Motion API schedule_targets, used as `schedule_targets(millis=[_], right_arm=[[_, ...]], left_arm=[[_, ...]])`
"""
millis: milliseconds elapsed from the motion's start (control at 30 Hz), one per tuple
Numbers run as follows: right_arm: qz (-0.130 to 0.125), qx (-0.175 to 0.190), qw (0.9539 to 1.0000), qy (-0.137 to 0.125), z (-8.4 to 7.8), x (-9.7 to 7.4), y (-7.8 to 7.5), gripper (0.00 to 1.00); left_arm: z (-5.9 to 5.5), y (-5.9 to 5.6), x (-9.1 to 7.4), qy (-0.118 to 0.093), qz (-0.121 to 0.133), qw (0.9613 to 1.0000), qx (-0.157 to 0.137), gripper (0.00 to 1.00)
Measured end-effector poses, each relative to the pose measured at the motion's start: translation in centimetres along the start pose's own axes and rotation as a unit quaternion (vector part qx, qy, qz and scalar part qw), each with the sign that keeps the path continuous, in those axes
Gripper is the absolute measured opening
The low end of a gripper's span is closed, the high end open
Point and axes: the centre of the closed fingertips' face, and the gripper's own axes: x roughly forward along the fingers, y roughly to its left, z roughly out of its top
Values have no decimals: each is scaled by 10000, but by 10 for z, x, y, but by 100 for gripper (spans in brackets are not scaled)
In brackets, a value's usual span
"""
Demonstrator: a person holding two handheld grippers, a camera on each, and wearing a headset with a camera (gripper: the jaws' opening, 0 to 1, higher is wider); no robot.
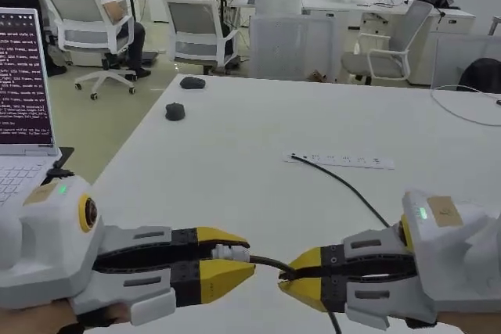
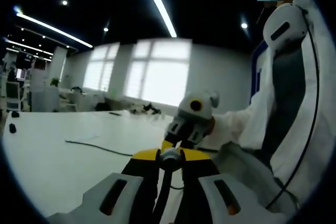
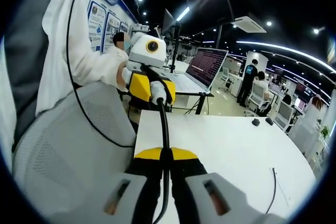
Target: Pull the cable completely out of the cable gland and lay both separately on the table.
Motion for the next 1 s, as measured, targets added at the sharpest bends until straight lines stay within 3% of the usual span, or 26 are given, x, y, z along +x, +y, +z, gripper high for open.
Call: schedule_targets(millis=[433, 1000], right_arm=[[-196, 467, 9983, 300, -40, -9, -2, 2], [-208, 551, 9974, 410, -42, -7, -3, 3]], left_arm=[[1, 0, 0, 0, -31, 10000, -3, 16], [0, 2, -1, 56, 39, 10000, 62, 16]])
